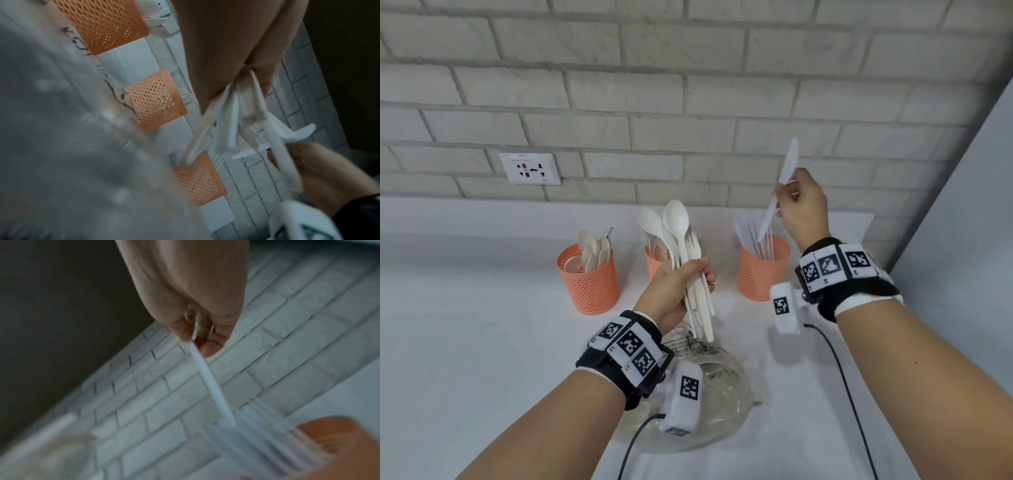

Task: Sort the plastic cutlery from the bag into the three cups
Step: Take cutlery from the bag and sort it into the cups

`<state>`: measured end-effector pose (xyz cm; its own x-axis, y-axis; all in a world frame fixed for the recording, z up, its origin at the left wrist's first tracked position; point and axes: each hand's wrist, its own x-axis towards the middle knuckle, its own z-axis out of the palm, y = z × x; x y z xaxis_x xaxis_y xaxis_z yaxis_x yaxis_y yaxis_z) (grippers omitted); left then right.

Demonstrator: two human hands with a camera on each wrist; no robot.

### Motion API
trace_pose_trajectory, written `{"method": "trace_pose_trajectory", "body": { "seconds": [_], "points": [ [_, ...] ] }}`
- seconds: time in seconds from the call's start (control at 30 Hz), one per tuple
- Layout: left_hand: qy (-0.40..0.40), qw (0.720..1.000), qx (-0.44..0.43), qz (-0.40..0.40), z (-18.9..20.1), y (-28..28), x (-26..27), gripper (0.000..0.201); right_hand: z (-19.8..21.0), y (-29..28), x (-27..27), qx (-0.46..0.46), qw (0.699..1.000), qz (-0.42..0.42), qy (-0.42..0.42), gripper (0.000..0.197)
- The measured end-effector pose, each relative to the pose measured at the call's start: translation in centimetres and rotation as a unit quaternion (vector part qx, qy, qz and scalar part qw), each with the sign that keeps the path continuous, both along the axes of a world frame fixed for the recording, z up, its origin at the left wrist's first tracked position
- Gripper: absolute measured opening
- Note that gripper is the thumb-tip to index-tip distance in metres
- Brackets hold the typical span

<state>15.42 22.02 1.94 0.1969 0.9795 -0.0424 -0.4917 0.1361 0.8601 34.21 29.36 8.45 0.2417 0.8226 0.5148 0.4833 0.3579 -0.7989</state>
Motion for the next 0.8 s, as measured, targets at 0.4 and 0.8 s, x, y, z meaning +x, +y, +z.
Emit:
{"method": "trace_pose_trajectory", "body": {
  "seconds": [0.4, 0.8],
  "points": [
    [0.045, 0.998, 0.023, -0.043, 0.1, -0.2, 0.0, 0.005, -5.4, 1.4, 0.6, -0.217, 0.915, -0.063, -0.334, 0.032],
    [0.206, 0.959, 0.134, 0.143, 0.2, -0.2, 0.5, 0.031, -0.4, -5.0, -7.3, -0.132, 0.961, 0.221, -0.098, 0.072]
  ]
}}
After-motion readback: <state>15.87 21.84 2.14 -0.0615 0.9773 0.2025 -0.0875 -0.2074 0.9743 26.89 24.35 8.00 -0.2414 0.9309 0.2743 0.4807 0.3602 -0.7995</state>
